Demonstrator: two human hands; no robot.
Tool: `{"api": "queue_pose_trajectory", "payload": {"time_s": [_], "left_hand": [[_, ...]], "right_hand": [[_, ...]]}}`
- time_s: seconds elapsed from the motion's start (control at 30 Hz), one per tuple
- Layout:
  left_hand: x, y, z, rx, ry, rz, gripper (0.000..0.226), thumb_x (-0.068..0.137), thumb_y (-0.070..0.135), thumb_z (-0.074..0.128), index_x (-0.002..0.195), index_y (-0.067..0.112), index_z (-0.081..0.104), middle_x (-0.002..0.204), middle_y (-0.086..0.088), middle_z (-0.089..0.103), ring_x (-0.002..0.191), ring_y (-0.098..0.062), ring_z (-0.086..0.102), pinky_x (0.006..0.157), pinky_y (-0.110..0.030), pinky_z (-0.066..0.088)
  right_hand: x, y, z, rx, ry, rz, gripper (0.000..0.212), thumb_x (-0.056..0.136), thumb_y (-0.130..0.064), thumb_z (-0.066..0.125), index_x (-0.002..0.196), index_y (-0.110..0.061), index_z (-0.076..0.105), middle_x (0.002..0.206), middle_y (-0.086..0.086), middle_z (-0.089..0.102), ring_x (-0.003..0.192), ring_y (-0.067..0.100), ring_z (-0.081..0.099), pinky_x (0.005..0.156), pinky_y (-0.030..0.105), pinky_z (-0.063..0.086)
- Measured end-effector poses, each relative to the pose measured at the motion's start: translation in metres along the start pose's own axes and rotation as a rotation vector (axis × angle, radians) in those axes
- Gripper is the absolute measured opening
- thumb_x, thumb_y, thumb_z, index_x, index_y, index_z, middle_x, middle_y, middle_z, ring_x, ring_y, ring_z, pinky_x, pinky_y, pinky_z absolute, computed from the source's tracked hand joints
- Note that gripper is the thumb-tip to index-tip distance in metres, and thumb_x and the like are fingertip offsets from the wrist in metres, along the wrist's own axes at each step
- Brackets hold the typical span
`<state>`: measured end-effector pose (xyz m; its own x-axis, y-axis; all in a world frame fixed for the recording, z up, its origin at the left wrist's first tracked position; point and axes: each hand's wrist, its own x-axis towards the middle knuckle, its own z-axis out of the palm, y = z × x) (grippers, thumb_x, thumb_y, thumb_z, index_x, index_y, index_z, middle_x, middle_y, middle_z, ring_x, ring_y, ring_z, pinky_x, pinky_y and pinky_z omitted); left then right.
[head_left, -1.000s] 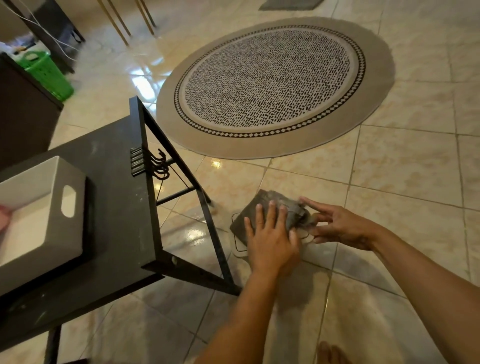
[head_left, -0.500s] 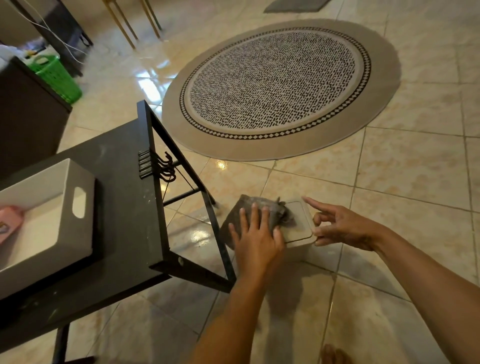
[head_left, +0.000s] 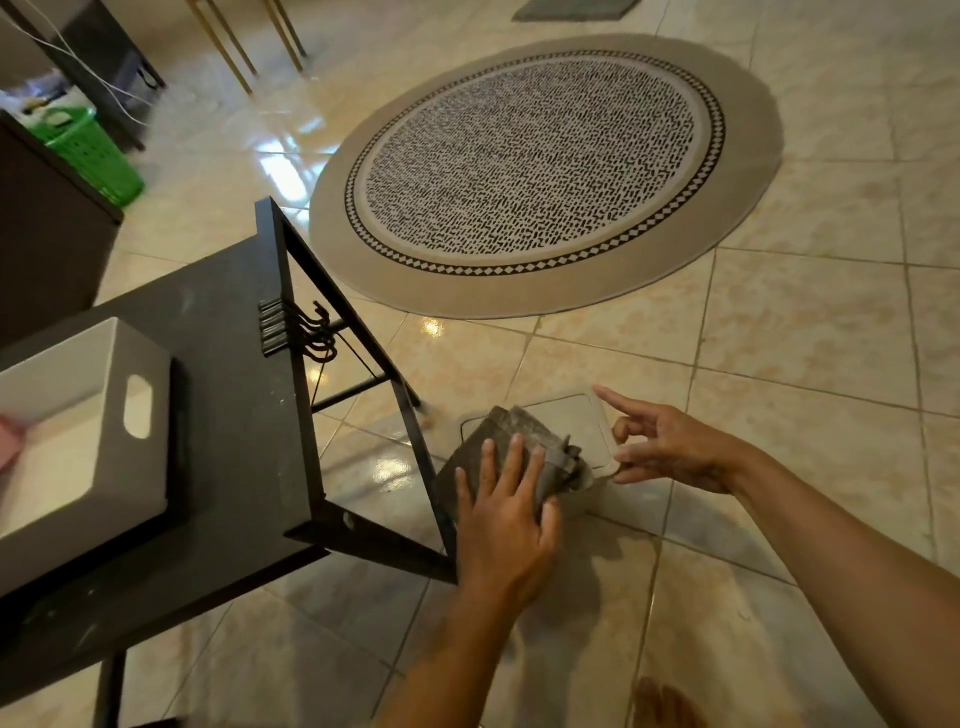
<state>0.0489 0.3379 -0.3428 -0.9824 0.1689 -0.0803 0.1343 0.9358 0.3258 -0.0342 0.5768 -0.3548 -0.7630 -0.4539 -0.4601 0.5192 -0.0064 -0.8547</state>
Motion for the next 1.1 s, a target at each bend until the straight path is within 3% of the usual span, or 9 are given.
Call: {"api": "queue_pose_trajectory", "payload": {"time_s": [0.17,0.43,0.53,0.6,0.7,0.77,0.93,1.0,1.1], "left_hand": [[0.010,0.025,0.011,0.099,-0.079,0.200,0.059,0.098,0.049,0.023,0.152,0.036,0.005,0.159,0.010,-0.008,0.144,-0.015,-0.024,0.117,-0.051,-0.011],[-0.004,0.020,0.006,0.080,-0.061,-0.001,0.062,0.095,0.053,0.010,0.152,0.034,-0.003,0.159,0.009,-0.016,0.143,-0.018,-0.029,0.115,-0.050,-0.016],[0.021,0.044,0.014,0.090,-0.057,0.030,0.063,0.095,0.051,0.007,0.153,0.030,-0.005,0.160,0.004,-0.016,0.143,-0.022,-0.027,0.115,-0.052,-0.016],[0.040,0.042,0.013,0.112,-0.047,0.013,0.063,0.094,0.051,0.006,0.153,0.030,-0.005,0.161,0.003,-0.014,0.144,-0.023,-0.024,0.113,-0.052,-0.017],[0.043,0.015,0.010,0.141,-0.011,-0.098,0.064,0.091,0.053,0.004,0.150,0.032,-0.008,0.161,0.004,-0.012,0.145,-0.022,-0.021,0.114,-0.052,-0.016],[0.023,0.007,0.007,0.100,0.022,-0.096,0.063,0.093,0.053,0.010,0.151,0.034,-0.004,0.161,0.006,-0.009,0.146,-0.021,-0.020,0.114,-0.051,-0.017],[0.011,0.047,0.017,0.052,-0.075,0.105,0.060,0.098,0.048,0.018,0.153,0.034,-0.002,0.160,0.008,-0.013,0.143,-0.017,-0.027,0.114,-0.052,-0.016],[0.023,0.045,0.012,0.071,-0.082,0.095,0.059,0.098,0.047,0.016,0.153,0.033,-0.001,0.160,0.008,-0.012,0.144,-0.017,-0.025,0.116,-0.054,-0.012],[0.010,0.019,0.004,0.068,-0.048,0.026,0.061,0.094,0.051,0.012,0.153,0.035,0.003,0.161,0.010,-0.008,0.144,-0.016,-0.023,0.116,-0.051,-0.014]], "right_hand": [[0.001,-0.003,0.002,-0.087,0.017,-0.014,0.083,0.088,0.014,0.058,0.150,-0.037,0.036,0.090,0.007,0.048,0.075,0.018,0.054,0.070,0.031,0.058],[0.001,-0.003,0.003,-0.007,0.030,-0.005,0.086,0.085,0.015,0.062,0.151,-0.033,0.034,0.091,0.009,0.048,0.076,0.018,0.066,0.075,0.036,0.063],[-0.001,-0.003,0.006,-0.044,0.020,-0.003,0.086,0.086,0.018,0.060,0.151,-0.034,0.036,0.114,0.021,0.058,0.098,0.031,0.071,0.076,0.036,0.061],[-0.001,-0.003,0.006,-0.044,0.028,0.001,0.086,0.086,0.018,0.060,0.149,-0.036,0.038,0.123,0.020,0.059,0.104,0.029,0.070,0.077,0.038,0.062],[0.001,-0.003,0.004,-0.035,0.045,0.004,0.087,0.085,0.016,0.063,0.151,-0.034,0.035,0.093,0.013,0.049,0.076,0.018,0.064,0.079,0.040,0.062],[0.001,-0.003,0.002,-0.031,0.039,0.000,0.087,0.085,0.016,0.063,0.150,-0.034,0.034,0.088,0.008,0.047,0.070,0.016,0.062,0.080,0.041,0.062],[0.001,-0.006,0.005,-0.102,0.030,-0.016,0.084,0.088,0.016,0.058,0.151,-0.033,0.034,0.094,0.010,0.059,0.077,0.017,0.068,0.067,0.029,0.060],[0.000,-0.005,0.005,-0.078,0.032,-0.009,0.087,0.086,0.019,0.058,0.151,-0.033,0.035,0.110,0.021,0.061,0.096,0.029,0.072,0.074,0.036,0.062],[-0.001,-0.004,0.004,-0.047,0.047,0.008,0.088,0.084,0.015,0.064,0.152,-0.032,0.033,0.094,0.014,0.049,0.087,0.031,0.062,0.083,0.045,0.061]]}}
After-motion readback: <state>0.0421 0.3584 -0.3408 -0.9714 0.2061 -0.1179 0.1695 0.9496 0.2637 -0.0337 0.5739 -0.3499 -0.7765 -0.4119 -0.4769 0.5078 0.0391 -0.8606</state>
